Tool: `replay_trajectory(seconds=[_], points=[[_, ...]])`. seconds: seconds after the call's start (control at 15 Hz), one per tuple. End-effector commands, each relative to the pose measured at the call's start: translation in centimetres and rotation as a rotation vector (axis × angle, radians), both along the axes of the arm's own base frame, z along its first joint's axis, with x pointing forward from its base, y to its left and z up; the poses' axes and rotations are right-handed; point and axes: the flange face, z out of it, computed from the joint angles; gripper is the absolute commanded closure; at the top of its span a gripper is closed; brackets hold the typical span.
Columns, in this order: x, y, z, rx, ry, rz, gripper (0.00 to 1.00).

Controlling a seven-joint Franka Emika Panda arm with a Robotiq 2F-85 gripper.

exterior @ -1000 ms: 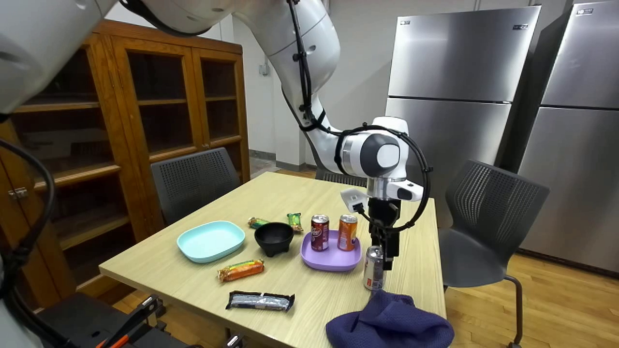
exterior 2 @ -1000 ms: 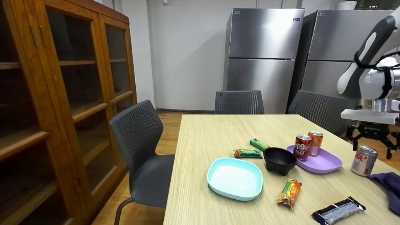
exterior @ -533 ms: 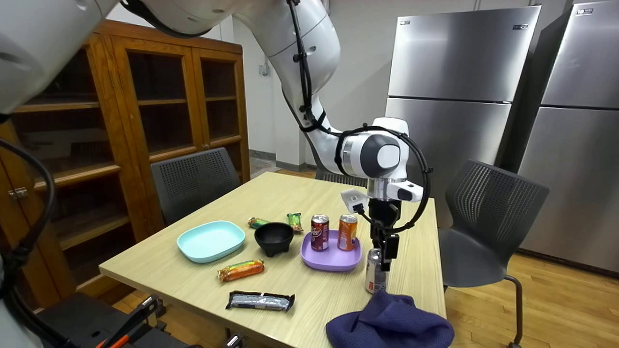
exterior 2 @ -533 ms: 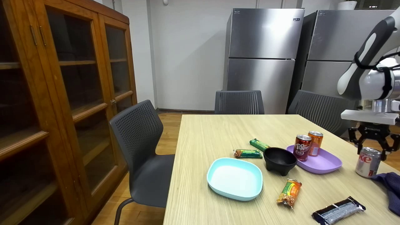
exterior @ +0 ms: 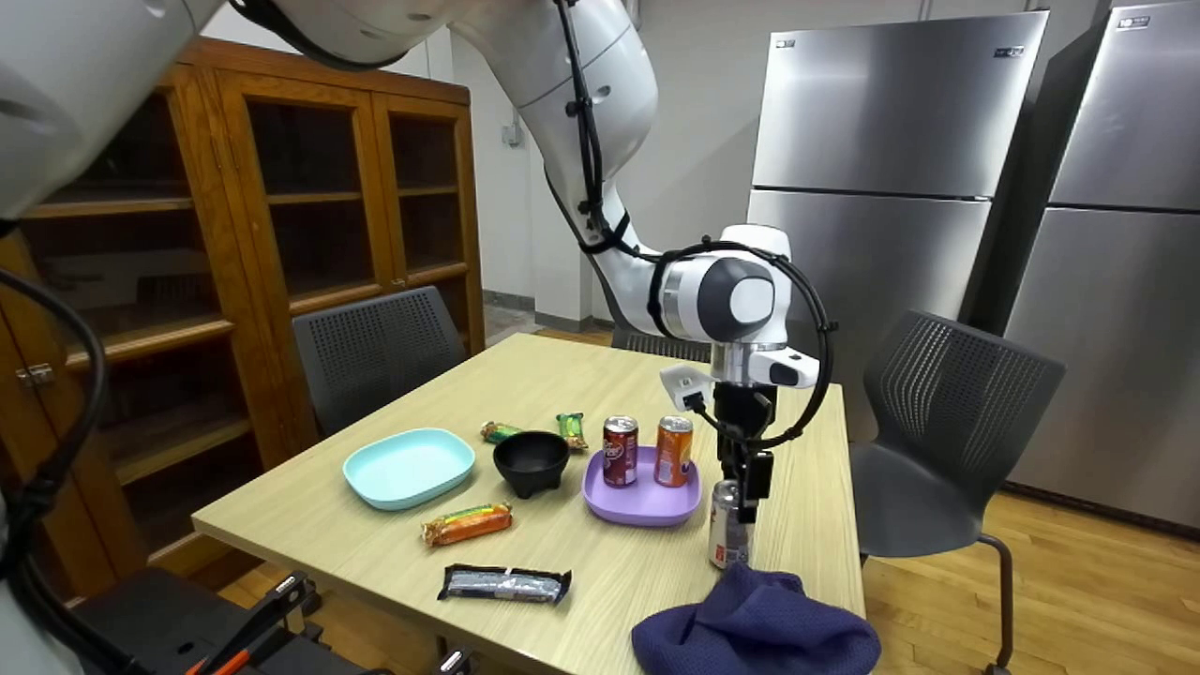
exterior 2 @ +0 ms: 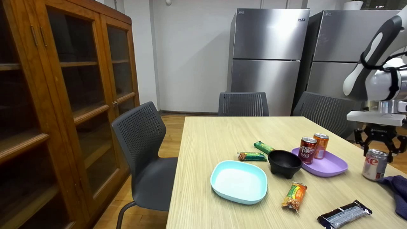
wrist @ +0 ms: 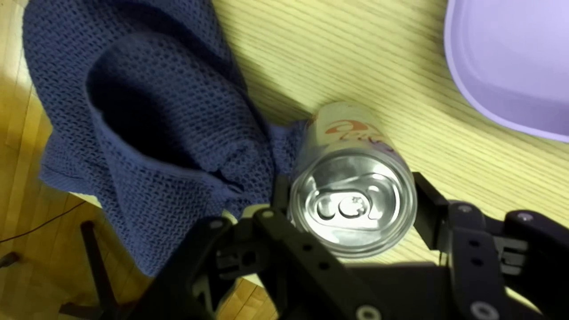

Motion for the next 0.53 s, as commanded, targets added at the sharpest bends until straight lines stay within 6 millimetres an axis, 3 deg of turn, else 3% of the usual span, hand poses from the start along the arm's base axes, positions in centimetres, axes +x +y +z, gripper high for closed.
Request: replay_trajectory(seconds=[0.0,0.47], points=[[-0.8,0.9,2.3,0.007,-0.002,0.013,0.59],[-1.9,2.5,4.9,0.020,-0.023,0.053,0.59]])
